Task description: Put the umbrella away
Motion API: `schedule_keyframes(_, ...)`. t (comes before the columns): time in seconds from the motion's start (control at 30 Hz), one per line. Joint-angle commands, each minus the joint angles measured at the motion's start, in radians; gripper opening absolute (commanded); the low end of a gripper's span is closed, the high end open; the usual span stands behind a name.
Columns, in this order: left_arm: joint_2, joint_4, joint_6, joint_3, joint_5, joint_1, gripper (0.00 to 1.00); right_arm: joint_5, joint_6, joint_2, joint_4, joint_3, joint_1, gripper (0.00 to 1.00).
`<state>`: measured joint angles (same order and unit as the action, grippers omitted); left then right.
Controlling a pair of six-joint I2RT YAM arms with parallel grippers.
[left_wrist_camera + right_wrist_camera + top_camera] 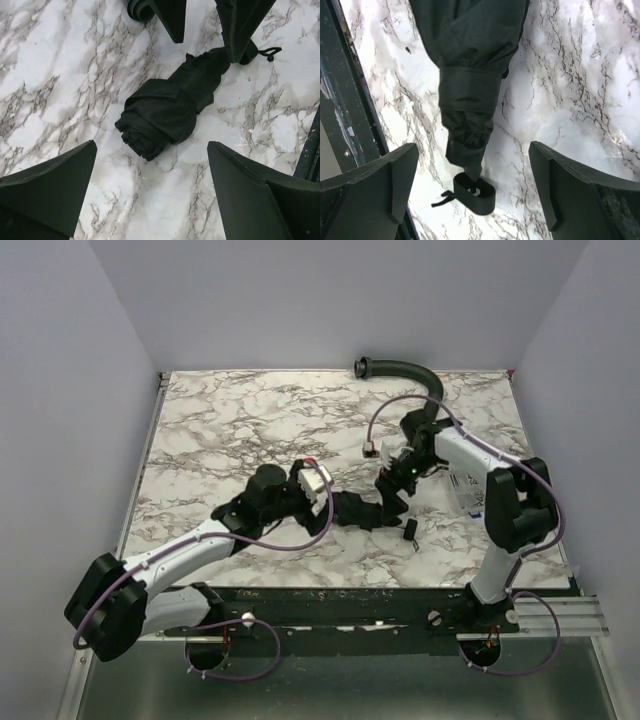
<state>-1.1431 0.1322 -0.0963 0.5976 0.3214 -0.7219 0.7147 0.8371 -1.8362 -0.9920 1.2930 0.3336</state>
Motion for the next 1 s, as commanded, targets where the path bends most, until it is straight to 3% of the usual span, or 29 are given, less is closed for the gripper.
schedule_keyframes(0.0, -0.011, 0.089, -0.094, 0.016, 0.052, -0.001, 0.98, -0.019, 0.037, 0.078, -0.056, 0.026, 0.001, 1.0)
schedule_keyframes(0.1, -0.085, 0.084, -0.097, 0.086, 0.098, 0.001, 0.98, -0.027, 0.032, 0.128, -0.051, 0.009, 0.001, 1.0)
schedule_keyframes(0.27, -0.269, -0.087, -0.141, 0.277, 0.253, 0.008, 0.98, -0.035, 0.002, 0.25, 0.007, -0.084, -0.015, 1.0)
schedule_keyframes(0.5, -0.366, -0.131, -0.669, 0.277, 0.129, -0.136, 0.98, -0.095, -0.142, 0.481, 0.212, -0.291, -0.1, 0.98)
schedule_keyframes(0.67, -0.456, -0.073, -0.772, 0.3, 0.009, -0.19, 0.99, -0.002, -0.166, 0.51, 0.216, -0.334, -0.258, 0.96)
schedule_keyframes(0.8, -0.527, 0.001, -0.809, 0.296, -0.093, -0.216, 0.99, 0.034, -0.166, 0.501, 0.21, -0.354, -0.306, 0.96)
schedule_keyframes(0.97, -0.556, 0.083, -0.778, 0.265, -0.116, -0.226, 0.98, 0.04, -0.157, 0.489, 0.211, -0.36, -0.321, 0.96)
